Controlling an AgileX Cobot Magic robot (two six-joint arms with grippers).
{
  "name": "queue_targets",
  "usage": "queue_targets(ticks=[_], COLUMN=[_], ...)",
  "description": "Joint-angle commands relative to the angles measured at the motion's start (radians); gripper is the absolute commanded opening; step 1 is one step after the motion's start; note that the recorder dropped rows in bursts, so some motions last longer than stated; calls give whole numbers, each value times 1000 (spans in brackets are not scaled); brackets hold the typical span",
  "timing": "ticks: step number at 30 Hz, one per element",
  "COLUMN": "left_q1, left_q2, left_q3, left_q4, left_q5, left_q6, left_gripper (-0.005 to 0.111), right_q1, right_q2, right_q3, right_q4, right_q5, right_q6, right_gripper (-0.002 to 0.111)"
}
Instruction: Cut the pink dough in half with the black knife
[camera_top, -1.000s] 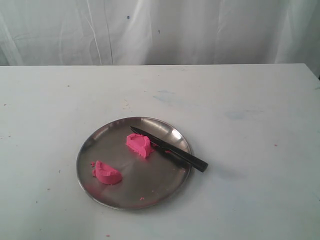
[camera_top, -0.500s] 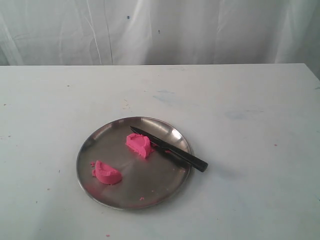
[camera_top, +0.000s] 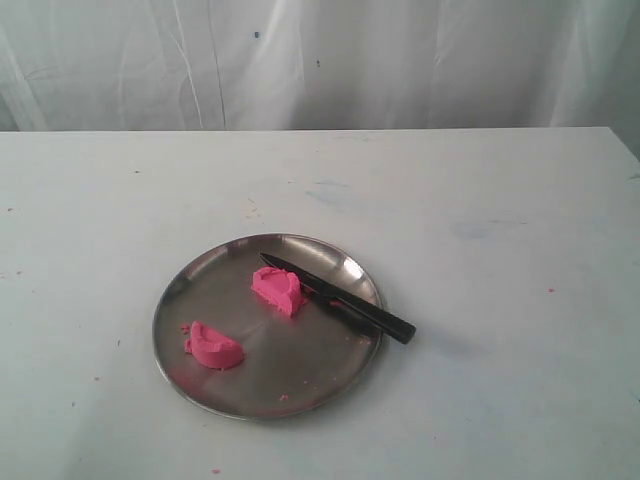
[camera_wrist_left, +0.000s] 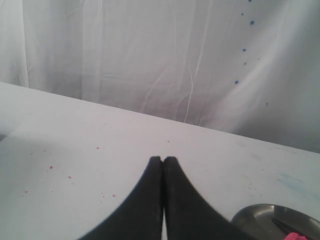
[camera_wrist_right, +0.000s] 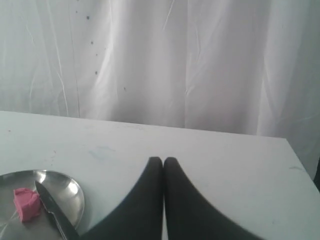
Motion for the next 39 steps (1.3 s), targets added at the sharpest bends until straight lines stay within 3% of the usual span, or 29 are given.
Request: queue_targets(ticks=[1,10,14,24,29,31,34,39], left_q1=[-8,-8,-8,-8,-8,-8,-6,-6], left_q2=[-6,-6,-6,-13,-13,-13,-13,-13], left_q3=[5,5,5,5,5,5,5,5], left_q4=[-3,-3,-3,-3,-3,-3,-3,-3], left_q5=[-1,-1,-1,-2,-4,-3,-3,-5], left_q6=[-3,-3,-3,-3,-3,-3,-3,-5], left_gripper=[0,0,0,0,0,0,0,0], right_q1=[5,-2,-47,-108,-118,-141,-167,-189], right_q2=[-5,-25,-98,-98,-98,-98,-98,-98], right_q3=[8,24,66,149,336,336,336,336], right_q4=[4,-59,56,77,328,373,170,-331], right_q5=[25,129,73,-392,-748,-667,-600,-241], right_q6=[9,-37,-58,-47,-231,-257,-150,460], right_gripper=[0,0,0,0,0,0,0,0])
